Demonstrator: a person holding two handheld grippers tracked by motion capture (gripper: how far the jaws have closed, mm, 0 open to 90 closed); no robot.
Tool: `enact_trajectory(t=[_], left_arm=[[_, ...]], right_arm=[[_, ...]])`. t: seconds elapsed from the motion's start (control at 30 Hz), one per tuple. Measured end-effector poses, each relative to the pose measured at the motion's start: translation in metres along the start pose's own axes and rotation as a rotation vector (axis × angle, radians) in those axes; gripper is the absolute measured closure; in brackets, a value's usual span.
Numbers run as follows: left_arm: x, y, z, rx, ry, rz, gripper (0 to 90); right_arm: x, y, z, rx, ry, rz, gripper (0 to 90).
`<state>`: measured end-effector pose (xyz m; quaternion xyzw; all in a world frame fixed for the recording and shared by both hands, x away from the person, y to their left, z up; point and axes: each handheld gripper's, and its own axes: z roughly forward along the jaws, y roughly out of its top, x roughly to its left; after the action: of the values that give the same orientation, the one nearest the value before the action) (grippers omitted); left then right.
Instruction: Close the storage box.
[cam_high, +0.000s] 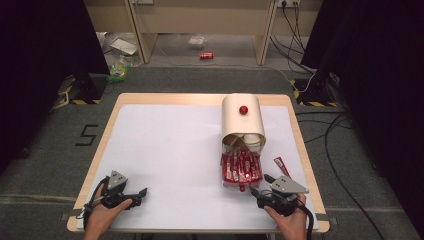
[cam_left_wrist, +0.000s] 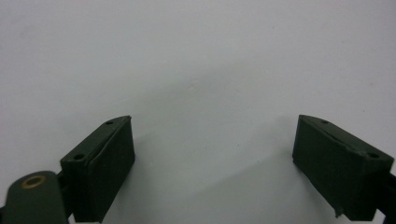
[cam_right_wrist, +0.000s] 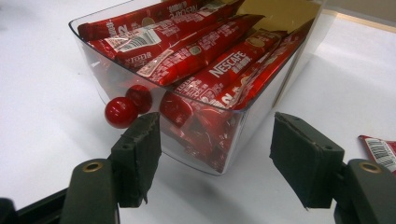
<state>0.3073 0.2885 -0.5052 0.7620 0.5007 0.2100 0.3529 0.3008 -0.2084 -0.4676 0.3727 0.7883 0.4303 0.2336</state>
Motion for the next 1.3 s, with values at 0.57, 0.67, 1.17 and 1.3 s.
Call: enact_trajectory(t=[0.57, 0.67, 1.17, 1.3], left_arm=[[0.0, 0.0, 0.0, 0.0, 0.0, 0.0, 12.1], [0.0, 0.0, 0.0, 0.0, 0.0, 0.0, 12.1], [0.0, 0.0, 0.0, 0.0, 0.0, 0.0, 12.1], [0.0, 0.0, 0.0, 0.0, 0.0, 0.0, 12.2]], right_arm=[[-0.003, 0.003, 0.005, -0.002, -0.01, 0.002, 34.1], [-0.003, 0.003, 0.006, -0.002, -0.012, 0.003, 34.1], [-0.009, 0.005, 0.014, -0.001, -0.014, 0.049, 29.0], [-0.008, 0.006, 0.015, -0.003, -0.015, 0.045, 28.2]])
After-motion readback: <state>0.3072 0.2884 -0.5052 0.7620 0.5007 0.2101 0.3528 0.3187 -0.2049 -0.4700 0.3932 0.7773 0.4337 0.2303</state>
